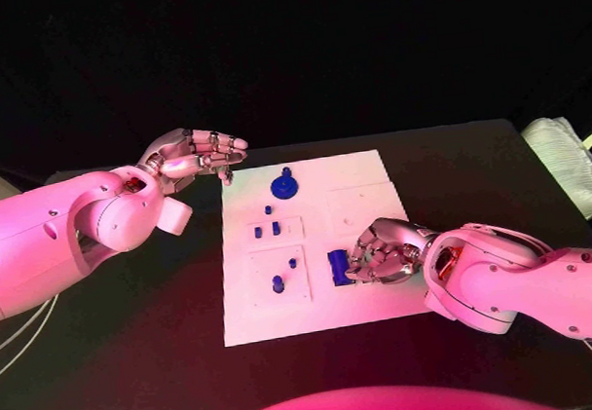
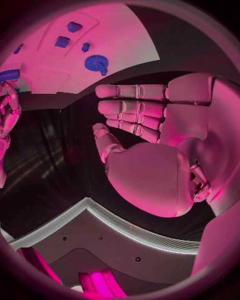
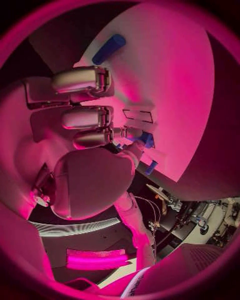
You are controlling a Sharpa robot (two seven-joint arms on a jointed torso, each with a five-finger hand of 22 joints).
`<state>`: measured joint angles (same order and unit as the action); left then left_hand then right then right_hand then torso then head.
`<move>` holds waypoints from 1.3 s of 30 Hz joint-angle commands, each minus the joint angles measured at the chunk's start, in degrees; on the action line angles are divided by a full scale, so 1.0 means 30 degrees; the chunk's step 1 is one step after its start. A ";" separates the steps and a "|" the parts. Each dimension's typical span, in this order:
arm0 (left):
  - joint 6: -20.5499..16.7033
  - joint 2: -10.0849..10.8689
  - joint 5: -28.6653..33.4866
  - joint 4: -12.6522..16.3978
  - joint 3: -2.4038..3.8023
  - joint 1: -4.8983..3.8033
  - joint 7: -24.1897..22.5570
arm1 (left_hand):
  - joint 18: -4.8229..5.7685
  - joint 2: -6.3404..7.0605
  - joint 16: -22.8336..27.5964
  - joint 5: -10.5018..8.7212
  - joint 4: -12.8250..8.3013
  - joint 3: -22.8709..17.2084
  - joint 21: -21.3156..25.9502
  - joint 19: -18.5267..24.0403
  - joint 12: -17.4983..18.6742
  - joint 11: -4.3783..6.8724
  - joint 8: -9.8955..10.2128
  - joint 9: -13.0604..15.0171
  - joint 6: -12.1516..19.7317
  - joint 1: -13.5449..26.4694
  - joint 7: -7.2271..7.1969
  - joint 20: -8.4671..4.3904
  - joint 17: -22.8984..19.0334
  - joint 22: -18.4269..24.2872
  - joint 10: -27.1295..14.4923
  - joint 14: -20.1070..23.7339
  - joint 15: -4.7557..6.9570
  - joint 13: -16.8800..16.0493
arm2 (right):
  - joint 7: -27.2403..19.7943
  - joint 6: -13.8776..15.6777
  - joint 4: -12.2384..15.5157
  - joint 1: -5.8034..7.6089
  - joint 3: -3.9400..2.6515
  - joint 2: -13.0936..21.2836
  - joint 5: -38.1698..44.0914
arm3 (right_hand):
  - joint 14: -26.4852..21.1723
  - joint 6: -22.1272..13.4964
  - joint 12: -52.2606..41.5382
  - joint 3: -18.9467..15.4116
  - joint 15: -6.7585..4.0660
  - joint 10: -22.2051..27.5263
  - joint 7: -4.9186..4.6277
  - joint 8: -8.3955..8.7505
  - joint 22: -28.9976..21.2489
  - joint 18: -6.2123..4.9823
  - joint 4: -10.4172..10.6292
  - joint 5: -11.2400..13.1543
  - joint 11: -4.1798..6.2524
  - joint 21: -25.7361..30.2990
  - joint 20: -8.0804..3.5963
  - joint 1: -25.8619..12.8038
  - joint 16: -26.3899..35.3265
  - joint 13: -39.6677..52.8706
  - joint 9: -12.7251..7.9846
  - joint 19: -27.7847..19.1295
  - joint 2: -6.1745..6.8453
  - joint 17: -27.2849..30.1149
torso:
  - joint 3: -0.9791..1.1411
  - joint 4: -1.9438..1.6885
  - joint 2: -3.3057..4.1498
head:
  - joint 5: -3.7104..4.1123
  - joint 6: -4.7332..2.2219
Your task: Assemble the parts on the task board
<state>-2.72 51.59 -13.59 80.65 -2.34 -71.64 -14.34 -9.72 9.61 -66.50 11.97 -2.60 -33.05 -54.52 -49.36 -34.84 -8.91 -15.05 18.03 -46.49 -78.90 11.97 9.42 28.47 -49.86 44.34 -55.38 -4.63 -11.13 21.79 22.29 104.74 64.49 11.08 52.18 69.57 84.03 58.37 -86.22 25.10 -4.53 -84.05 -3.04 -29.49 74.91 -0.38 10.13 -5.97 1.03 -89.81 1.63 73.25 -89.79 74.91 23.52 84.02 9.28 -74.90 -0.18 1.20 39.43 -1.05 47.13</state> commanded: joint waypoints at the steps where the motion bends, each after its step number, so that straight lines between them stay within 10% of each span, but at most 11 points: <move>1: 0.0317 -0.0023 0.0003 0.0047 0.0010 -0.0005 -0.0076 | -0.0292 -0.0051 -0.0065 0.0124 0.0091 -0.0028 0.0073 0.0015 -0.0067 0.0012 -0.0127 -0.0030 0.0084 0.0197 0.0118 0.0136 -0.0030 0.0027 -0.0146 0.0146 0.0045 -0.0019 | 0.0817 0.0153 -0.0100 -0.0132 0.0071 -0.0070 0.1107 | 0.1989 -0.0019 -0.0091 0.0163 -0.0168 -0.1338 0.0171 -0.0136 0.5030 0.0127 -0.0094 0.0078 0.0167 -0.0064 -0.0169 0.0193 -0.0071 0.4309 0.0023 0.1995 0.0003 -0.5032 | -0.0014 0.0010 -0.0030 | 0.0010 0.0012; 14: 0.0348 -0.0058 -0.0001 0.0018 0.0010 -0.0004 -0.0077 | -0.0294 -0.0070 -0.0069 0.0131 0.0086 -0.0053 0.0080 0.0011 -0.0088 0.0013 -0.0137 -0.0033 0.0098 0.0172 0.0119 0.0136 -0.0033 0.0032 -0.0154 0.0154 0.0047 -0.0019 | 0.1046 0.1023 -0.0118 -0.0225 0.0071 -0.0162 0.1852 | 0.1989 0.0022 -0.0113 0.0304 -0.0176 -0.1353 0.0185 -0.0175 0.5030 0.0127 -0.0204 0.0116 0.0178 -0.0064 -0.0176 0.0221 -0.0071 0.4326 0.0032 0.1995 0.0050 -0.5032 | -0.0020 -0.0018 -0.0018 | 0.0114 -0.0113; 25: 0.0339 -0.0049 -0.0001 -0.0034 0.0009 -0.0003 -0.0083 | -0.0294 -0.0070 -0.0069 0.0131 0.0086 -0.0053 0.0080 0.0011 -0.0088 0.0013 -0.0137 -0.0033 0.0098 0.0172 0.0119 0.0136 -0.0033 0.0032 -0.0154 0.0154 0.0047 -0.0019 | -0.2870 0.4950 0.0324 -0.0072 0.0063 0.0866 0.0025 | 0.1989 -0.1170 0.0429 0.0639 0.0291 -0.1031 -0.0581 0.0758 0.4917 0.0046 -0.0404 -0.0590 -0.0434 0.0364 0.0109 -0.0605 -0.0071 0.4033 -0.0440 0.1896 0.1031 -0.5032 | -0.0022 -0.0013 -0.0030 | 0.0185 -0.0240; 39: 0.0318 0.0032 -0.0001 0.0050 -0.0002 0.0005 -0.0077 | -0.0293 -0.0068 -0.0078 0.0126 0.0097 -0.0059 0.0092 0.0006 -0.0118 0.0007 -0.0157 -0.0036 0.0113 0.0180 0.0127 0.0139 -0.0036 0.0041 -0.0166 0.0163 0.0042 -0.0018 | -0.0561 0.3661 0.0412 0.0509 0.0067 0.3885 0.3239 | 0.1975 -0.1644 0.1380 0.0026 0.0708 -0.0403 -0.1049 0.1471 0.4785 -0.0049 -0.0178 -0.0014 -0.0885 0.0875 0.0526 -0.1314 -0.0038 0.3514 -0.0763 0.1776 0.1506 -0.4977 | -0.0007 0.0048 -0.0062 | 0.0366 -0.0517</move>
<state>-2.57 51.66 -13.62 80.58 -2.36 -71.62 -14.26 -9.72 9.61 -66.50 11.97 -2.60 -33.05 -54.52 -49.36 -34.83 -8.91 -15.27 18.00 -46.50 -78.90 11.97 9.42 28.43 -49.81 44.34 -55.17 -4.42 -11.13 16.76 34.76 105.92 66.02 11.26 63.34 73.10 84.03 53.68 -82.22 25.45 -2.64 -83.94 -6.28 -25.42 74.94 -0.38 9.59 -6.32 -1.35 -87.30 2.80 69.88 -89.79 74.94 21.29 83.90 13.95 -74.93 -0.27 1.38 39.21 -0.05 45.68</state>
